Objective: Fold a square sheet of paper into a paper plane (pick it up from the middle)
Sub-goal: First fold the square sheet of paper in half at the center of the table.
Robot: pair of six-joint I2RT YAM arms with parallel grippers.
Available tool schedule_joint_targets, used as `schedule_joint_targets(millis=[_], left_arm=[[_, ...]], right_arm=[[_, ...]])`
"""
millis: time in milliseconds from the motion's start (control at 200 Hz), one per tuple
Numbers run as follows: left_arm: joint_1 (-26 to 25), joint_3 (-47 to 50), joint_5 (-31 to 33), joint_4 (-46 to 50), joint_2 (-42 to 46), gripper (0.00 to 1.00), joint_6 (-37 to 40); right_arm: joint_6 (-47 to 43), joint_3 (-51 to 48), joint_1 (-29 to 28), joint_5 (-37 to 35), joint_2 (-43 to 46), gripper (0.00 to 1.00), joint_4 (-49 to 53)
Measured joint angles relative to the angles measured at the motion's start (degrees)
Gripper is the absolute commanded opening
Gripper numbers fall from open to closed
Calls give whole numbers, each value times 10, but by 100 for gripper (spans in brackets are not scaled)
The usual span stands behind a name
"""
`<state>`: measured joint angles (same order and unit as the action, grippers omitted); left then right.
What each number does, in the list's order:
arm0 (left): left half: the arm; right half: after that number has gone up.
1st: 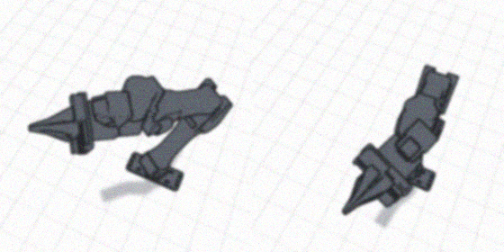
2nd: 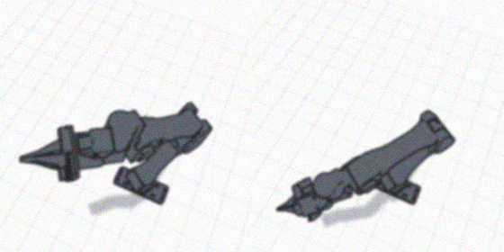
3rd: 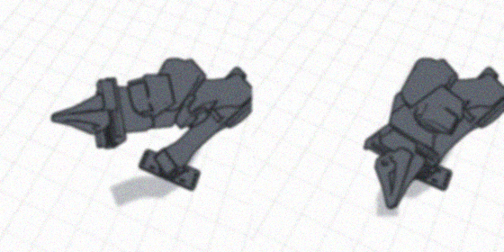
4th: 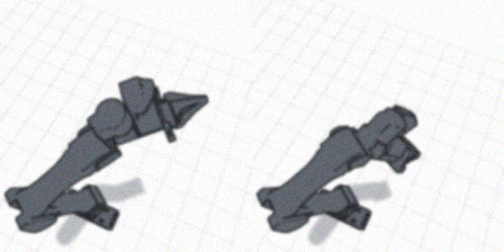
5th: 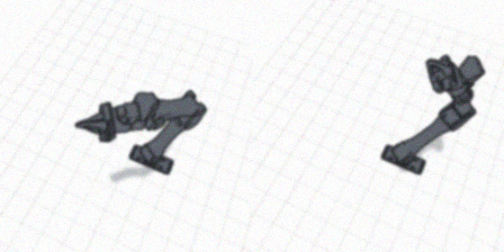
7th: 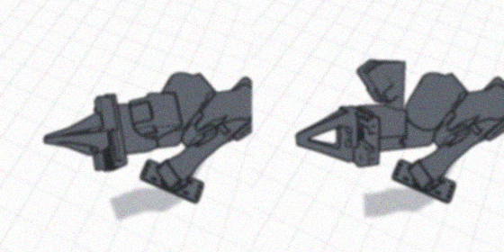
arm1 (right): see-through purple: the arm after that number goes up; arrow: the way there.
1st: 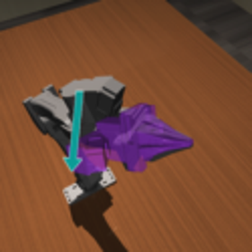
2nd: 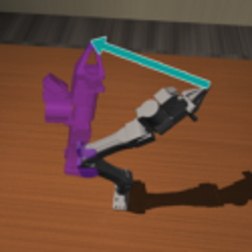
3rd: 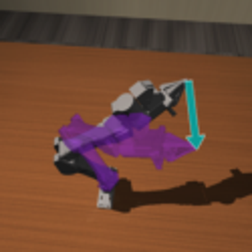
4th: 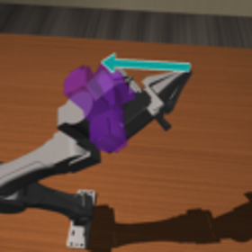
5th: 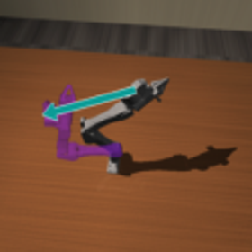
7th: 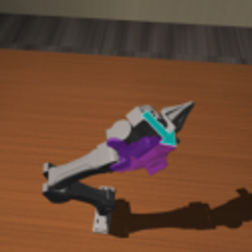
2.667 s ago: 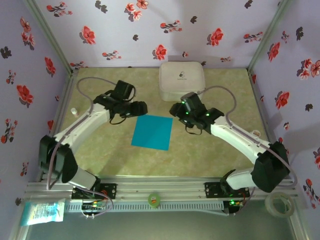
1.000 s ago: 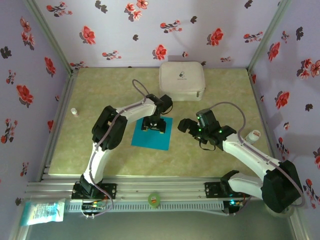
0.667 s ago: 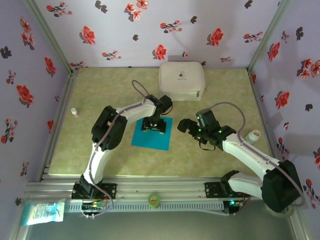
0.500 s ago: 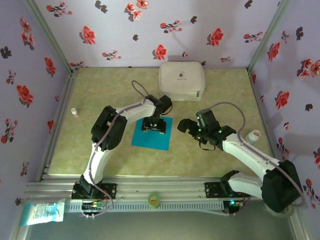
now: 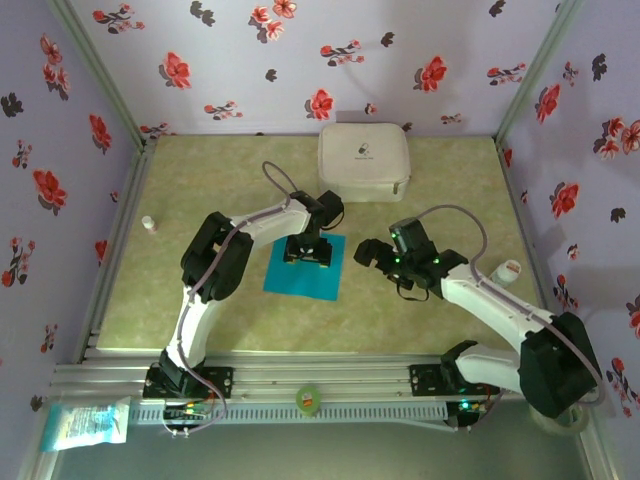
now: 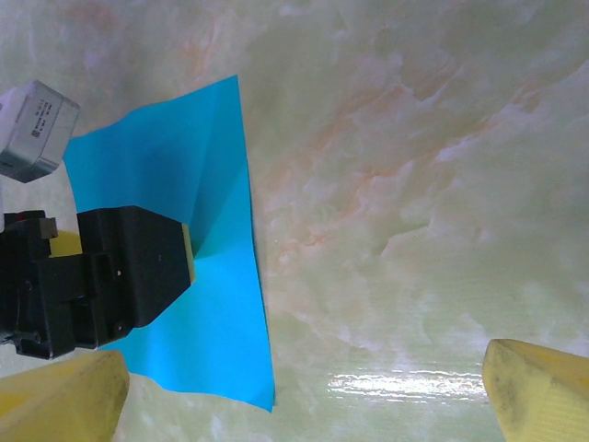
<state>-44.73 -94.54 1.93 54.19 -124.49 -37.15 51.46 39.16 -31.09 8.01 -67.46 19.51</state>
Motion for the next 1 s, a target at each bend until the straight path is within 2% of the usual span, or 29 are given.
schedule_joint_targets(millis=[280,515,620,755,995], left_arm=[[0,4,-1,-7,4,67,3],[0,26,7,-43,20,46,6],[0,35,12,-59,26,41,7],[0,45,21,-75,35,31,4],[0,60,29,-89,82,29,-4]], right_arm=[[2,2,1,8,-12,99,-4],[7,8,1,8,-14,99,-4],[11,9,1,5,-13,99,-4],[22,9,1,-15,-7,99,-3],[54,-5,1,-76,61,98,-3]])
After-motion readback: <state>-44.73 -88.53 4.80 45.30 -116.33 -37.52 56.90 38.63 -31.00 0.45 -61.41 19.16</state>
